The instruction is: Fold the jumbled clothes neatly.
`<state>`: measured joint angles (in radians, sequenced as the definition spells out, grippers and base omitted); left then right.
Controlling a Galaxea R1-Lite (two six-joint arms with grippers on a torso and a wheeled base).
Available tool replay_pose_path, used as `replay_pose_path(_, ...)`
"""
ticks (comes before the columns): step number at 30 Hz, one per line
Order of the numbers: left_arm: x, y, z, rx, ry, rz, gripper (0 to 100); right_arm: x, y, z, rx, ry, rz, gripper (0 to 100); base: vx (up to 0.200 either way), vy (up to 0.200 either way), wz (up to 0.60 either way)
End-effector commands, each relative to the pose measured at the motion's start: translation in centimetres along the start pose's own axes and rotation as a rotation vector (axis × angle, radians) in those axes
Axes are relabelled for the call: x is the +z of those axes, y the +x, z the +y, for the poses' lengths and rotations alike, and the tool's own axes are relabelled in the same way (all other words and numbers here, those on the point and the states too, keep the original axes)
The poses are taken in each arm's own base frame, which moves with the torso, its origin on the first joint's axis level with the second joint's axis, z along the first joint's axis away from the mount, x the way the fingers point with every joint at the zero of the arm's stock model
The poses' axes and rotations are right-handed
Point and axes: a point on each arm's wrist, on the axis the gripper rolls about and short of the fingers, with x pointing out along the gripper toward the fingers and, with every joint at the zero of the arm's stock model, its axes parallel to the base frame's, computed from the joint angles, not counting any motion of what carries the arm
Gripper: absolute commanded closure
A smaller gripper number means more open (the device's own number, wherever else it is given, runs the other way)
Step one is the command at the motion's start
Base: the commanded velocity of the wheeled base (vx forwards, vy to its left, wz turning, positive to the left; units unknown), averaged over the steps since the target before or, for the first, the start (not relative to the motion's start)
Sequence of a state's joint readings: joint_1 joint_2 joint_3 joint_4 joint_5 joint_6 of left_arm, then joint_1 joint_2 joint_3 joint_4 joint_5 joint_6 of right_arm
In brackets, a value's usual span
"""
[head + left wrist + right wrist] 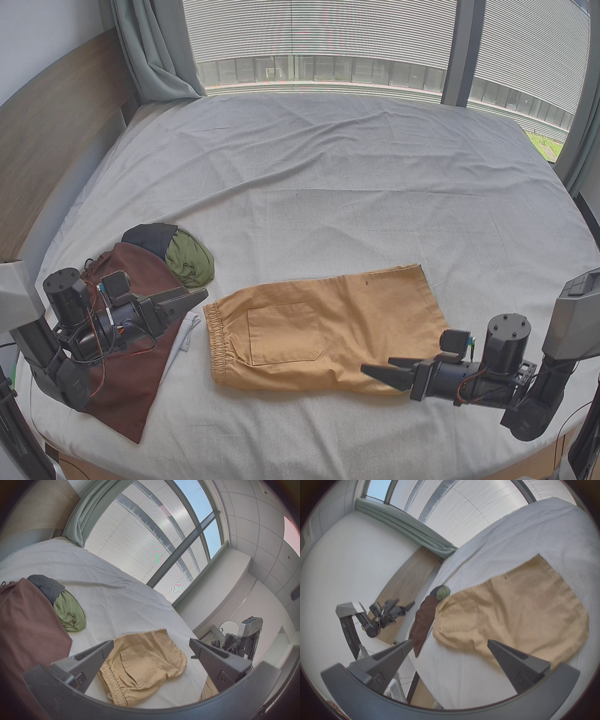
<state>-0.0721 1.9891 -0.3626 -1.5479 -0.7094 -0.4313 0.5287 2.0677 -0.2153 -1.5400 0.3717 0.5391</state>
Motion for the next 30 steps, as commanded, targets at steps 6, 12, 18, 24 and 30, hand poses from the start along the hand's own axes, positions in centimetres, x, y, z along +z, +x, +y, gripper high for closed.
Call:
replay_pose_path(6, 0.0, -0.2, -0.1, -0.002, -0.001, 0.001, 0, 5.4, -1.7, -0.3, 0.085, -0.008, -0.182, 0, 0.0, 0.0, 0.0)
replay_pose_path(12, -0.1, -0.3, -0.2, -0.019, -0.008, 0.013, 0, 5.7, -1.9, -0.6, 0.087, -0.007, -0.19, 0, 0.0, 0.0, 0.0)
replay_pose_path(18, -0.8, -0.5, -0.1, -0.013, -0.041, 0.039, 0, 5.8, -2.0, -0.7, 0.082, -0.005, -0.195, 0, 0.0, 0.0, 0.0)
replay_pose_path(24, -2.7, -0.3, 1.0, 0.02, -0.142, 0.097, 0, 5.9, -2.2, -1.2, 0.065, 0.005, -0.198, 0, 0.0, 0.0, 0.0)
replay_pose_path(30, -4.3, 0.0, 2.1, 0.046, -0.187, 0.143, 0, 5.9, -2.3, -1.5, 0.055, 0.008, -0.203, 0, 0.0, 0.0, 0.0)
